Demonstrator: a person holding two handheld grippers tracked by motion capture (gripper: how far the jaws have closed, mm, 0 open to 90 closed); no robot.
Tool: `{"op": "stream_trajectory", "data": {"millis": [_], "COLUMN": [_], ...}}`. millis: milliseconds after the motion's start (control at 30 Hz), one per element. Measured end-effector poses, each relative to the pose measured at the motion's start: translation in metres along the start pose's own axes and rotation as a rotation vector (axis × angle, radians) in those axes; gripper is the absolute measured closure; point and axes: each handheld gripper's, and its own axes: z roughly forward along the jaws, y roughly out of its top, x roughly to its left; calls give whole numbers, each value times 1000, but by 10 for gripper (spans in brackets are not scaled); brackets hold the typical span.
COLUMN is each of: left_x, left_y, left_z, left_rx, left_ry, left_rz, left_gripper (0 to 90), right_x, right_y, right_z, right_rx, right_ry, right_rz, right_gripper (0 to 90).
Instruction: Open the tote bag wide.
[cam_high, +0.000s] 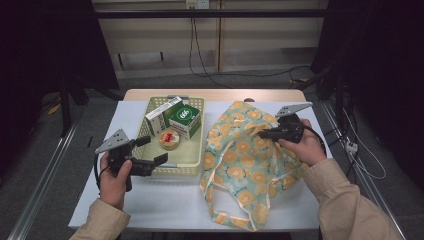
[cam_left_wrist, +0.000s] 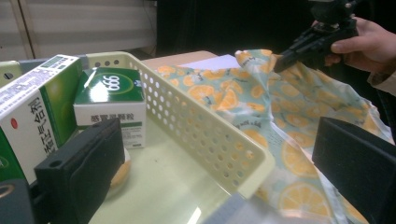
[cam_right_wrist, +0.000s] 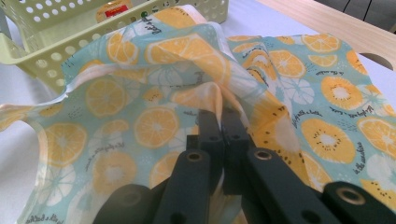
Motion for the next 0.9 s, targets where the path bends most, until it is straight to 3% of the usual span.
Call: {"op": "stream_trajectory", "data": {"millis": [433, 700, 900], "left_x": [16, 33, 41], "left_y": [16, 19, 21], "left_z": [24, 45, 55], "left_rx": [27, 100, 123], "left_ry": [1, 18, 42], "left_rz": [19, 31, 36], "left_gripper": [23, 29, 28], "right_x": [-2, -3, -4], "right_y": [-1, -1, 1], "right_z": [-2, -2, -5], "right_rx": [-2, -6, -9], "right_ry": [3, 1, 0], "right_rz": [5, 10, 12], "right_gripper": [898, 898, 898]}}
